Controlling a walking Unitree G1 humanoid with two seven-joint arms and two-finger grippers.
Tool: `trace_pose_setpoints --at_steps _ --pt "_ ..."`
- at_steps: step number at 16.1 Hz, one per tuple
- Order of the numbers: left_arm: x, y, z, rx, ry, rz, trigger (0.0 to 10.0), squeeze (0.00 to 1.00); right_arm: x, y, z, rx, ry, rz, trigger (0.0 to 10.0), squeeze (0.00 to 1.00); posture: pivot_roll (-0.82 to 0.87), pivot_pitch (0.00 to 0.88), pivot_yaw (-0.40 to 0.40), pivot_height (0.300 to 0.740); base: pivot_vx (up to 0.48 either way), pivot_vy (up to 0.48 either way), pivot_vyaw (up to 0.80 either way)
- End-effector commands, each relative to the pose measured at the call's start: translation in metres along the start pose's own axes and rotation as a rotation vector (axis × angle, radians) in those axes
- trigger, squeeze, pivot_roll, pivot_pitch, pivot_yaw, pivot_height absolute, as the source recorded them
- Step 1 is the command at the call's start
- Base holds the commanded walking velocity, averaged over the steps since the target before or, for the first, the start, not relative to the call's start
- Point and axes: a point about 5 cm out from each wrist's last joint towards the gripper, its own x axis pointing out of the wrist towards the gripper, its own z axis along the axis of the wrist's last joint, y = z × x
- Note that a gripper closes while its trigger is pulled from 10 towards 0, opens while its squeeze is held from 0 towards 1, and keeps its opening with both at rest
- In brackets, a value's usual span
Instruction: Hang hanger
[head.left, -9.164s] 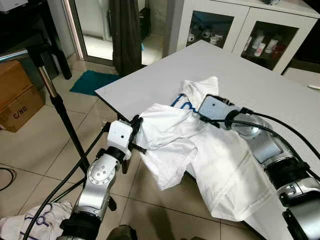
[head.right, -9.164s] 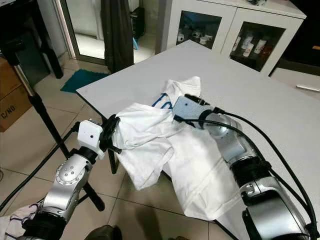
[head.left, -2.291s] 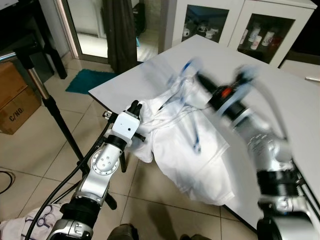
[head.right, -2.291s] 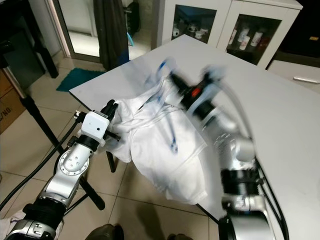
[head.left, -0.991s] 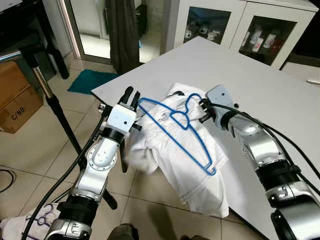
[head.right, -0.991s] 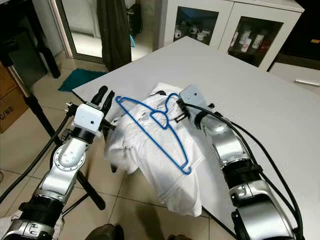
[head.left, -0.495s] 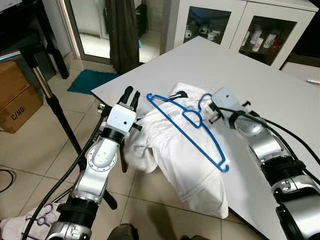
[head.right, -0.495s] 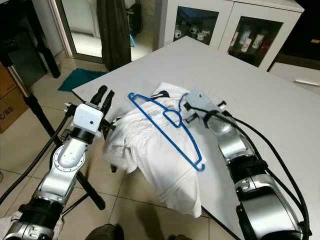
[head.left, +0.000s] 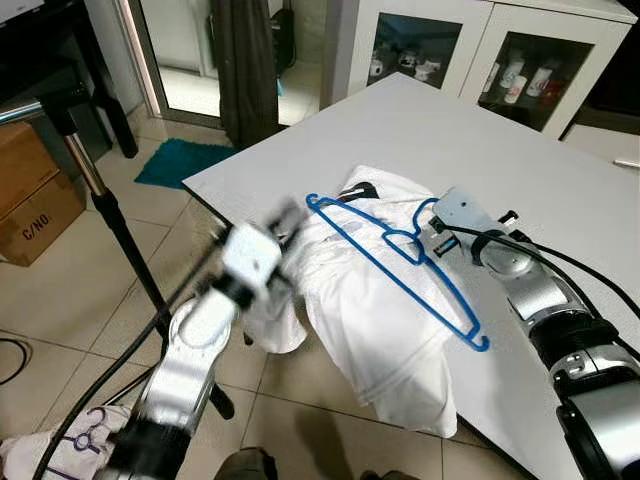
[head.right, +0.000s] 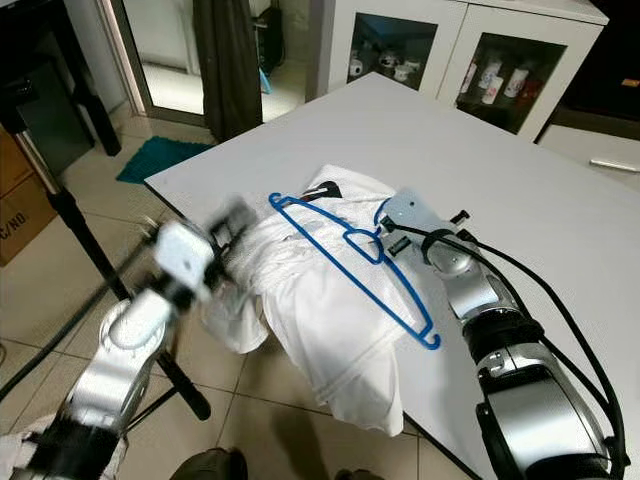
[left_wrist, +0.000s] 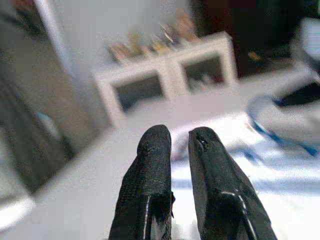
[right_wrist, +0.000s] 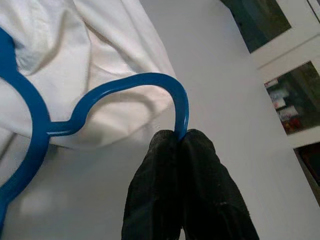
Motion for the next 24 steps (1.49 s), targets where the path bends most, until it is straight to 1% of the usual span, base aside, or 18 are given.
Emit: trace_pose_setpoints --at_steps 1,3,6,8,9,10,11,12,14,16,17,18,19,21,22,24 --pt "-0.001 -0.002 -0.002 -0.025 0.034 -0.057 10.0 0.0 -0.001 -0.008 -0.007 -0.02 0.038 -0.031 0.0 0.0 0.06 0.032 -0.04 0.74 0.0 0.0 0.0" --pt "-0.008 -0.005 -0.017 -0.07 0.156 -0.12 10.0 0.0 0.0 -0.011 -0.005 -0.014 0.029 -0.059 0.0 0.0 0.06 0.031 -0.036 0.74 0.0 0.0 0.0" --pt "-0.009 -0.002 -0.027 -0.105 0.236 -0.106 10.0 0.0 0.0 -0.015 -0.003 -0.004 0.014 -0.092 0.0 0.0 0.05 0.028 -0.032 0.74 0.0 0.0 0.0" --pt "-0.006 -0.003 -0.043 -0.19 0.374 -0.092 10.0 0.0 0.0 -0.02 0.0 0.005 -0.001 -0.119 0.0 0.0 0.05 0.026 -0.027 0.74 0.0 0.0 0.0" --pt "-0.004 -0.003 -0.048 -0.21 0.395 -0.079 10.0 0.0 0.0 -0.021 0.002 0.018 -0.015 -0.122 0.0 0.0 0.04 0.026 -0.026 0.74 0.0 0.0 0.0" --pt "0.003 0.0 -0.05 -0.233 0.38 -0.055 10.0 0.0 0.0 -0.02 0.008 0.04 -0.047 -0.119 0.0 0.0 0.04 0.027 -0.024 0.74 0.0 0.0 0.0" --pt "0.006 0.002 -0.05 -0.243 0.373 -0.045 10.0 0.0 0.0 -0.02 0.012 0.047 -0.063 -0.119 0.0 0.0 0.04 0.026 -0.024 0.74 0.0 0.0 0.0" --pt "0.014 0.006 -0.048 -0.245 0.358 -0.027 10.0 0.0 0.001 -0.021 0.02 0.061 -0.098 -0.118 0.0 0.0 0.04 0.026 -0.021 0.74 0.0 0.0 0.0" --pt "0.025 0.013 -0.044 -0.223 0.334 0.0 10.0 0.0 0.001 -0.022 0.03 0.07 -0.133 -0.118 0.0 0.0 0.04 0.025 -0.018 0.74 0.0 0.0 0.0" --pt "0.031 0.013 -0.042 -0.222 0.316 -0.029 10.0 0.0 0.001 -0.024 0.034 0.08 -0.152 -0.122 0.0 0.0 0.03 0.023 -0.016 0.74 0.0 0.0 0.0" --pt "0.033 0.011 -0.044 -0.223 0.323 -0.056 4.9 0.0 0.001 -0.025 0.036 0.084 -0.16 -0.122 0.0 0.0 0.03 0.023 -0.014 0.74 0.0 0.0 0.0" --pt "0.034 0.004 -0.05 -0.242 0.352 -0.098 0.0 0.0 0.0 -0.027 0.039 0.093 -0.173 -0.124 0.0 0.0 0.03 0.021 -0.012 0.74 0.0 0.0 0.0" --pt "0.034 0.002 -0.052 -0.247 0.366 -0.117 0.0 0.0 0.0 -0.028 0.04 0.096 -0.176 -0.125 0.0 0.0 0.03 0.021 -0.011 0.74 0.0 0.0 0.0" --pt "0.034 -0.012 -0.058 -0.282 0.405 -0.214 0.0 0.0 -0.001 -0.031 0.044 0.105 -0.191 -0.135 0.0 0.0 0.02 0.019 -0.005 0.74 0.0 0.0 0.0" --pt "0.035 -0.018 -0.059 -0.298 0.407 -0.255 0.0 0.0 -0.002 -0.032 0.046 0.109 -0.2 -0.143 0.0 0.0 0.02 0.018 -0.004 0.74 0.0 0.0 0.0" --pt "0.041 -0.022 -0.058 -0.301 0.402 -0.272 0.0 0.0 -0.005 -0.037 0.055 0.126 -0.25 -0.168 0.0 0.0 0.02 0.016 -0.002 0.74 0.0 0.0 0.0"
